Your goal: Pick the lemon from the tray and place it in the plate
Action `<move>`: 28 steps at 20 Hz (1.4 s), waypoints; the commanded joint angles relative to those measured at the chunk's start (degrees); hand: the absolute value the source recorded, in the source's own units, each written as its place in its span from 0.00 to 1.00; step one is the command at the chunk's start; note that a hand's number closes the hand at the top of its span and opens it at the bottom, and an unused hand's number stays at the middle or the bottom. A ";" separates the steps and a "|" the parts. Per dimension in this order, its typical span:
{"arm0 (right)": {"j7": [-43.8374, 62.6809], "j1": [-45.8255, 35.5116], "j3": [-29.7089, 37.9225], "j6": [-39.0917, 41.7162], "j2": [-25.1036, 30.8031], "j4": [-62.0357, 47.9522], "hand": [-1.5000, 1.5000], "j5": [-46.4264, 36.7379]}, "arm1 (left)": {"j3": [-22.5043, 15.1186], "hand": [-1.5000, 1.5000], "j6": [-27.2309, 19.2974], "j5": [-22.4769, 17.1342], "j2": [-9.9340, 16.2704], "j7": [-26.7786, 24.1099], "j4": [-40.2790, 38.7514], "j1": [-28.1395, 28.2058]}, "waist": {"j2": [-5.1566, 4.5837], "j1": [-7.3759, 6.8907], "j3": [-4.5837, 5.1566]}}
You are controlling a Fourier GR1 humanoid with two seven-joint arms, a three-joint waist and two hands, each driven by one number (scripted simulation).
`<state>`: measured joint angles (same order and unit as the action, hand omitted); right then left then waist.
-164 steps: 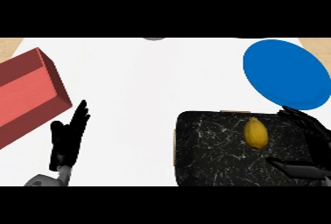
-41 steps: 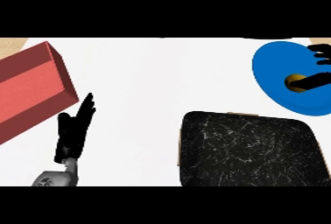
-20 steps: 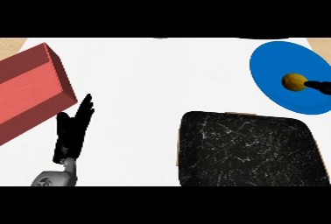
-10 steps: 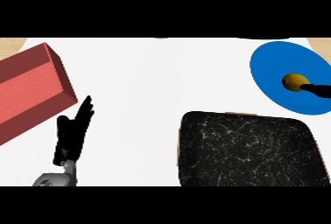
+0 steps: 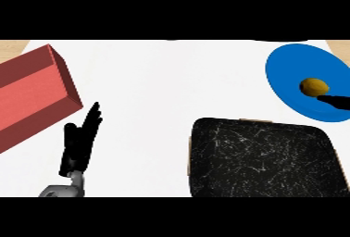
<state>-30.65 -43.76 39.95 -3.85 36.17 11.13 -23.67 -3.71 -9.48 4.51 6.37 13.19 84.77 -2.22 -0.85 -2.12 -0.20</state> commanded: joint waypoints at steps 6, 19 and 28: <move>0.50 2.00 -0.47 0.68 3.63 -1.02 0.00 0.65 | -0.62 0.50 -0.77 1.21 -0.72 2.18 2.50 -0.75 | -0.05 -0.03 -0.05; -2.93 6.75 2.09 0.98 7.29 -0.99 0.00 4.35 | 0.72 0.50 -0.32 0.62 -2.14 -1.93 -3.71 -2.36 | -0.15 0.33 -0.08; -2.49 8.97 3.12 -4.37 6.54 -1.75 0.00 5.84 | 1.55 0.50 -0.02 0.89 -1.01 -0.97 -1.89 -2.25 | -0.06 0.18 -0.09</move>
<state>-32.86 -35.66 42.79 -6.66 43.55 9.53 -18.51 -2.65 -8.60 4.91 5.81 12.45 83.99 -3.12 -0.97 -2.25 -0.31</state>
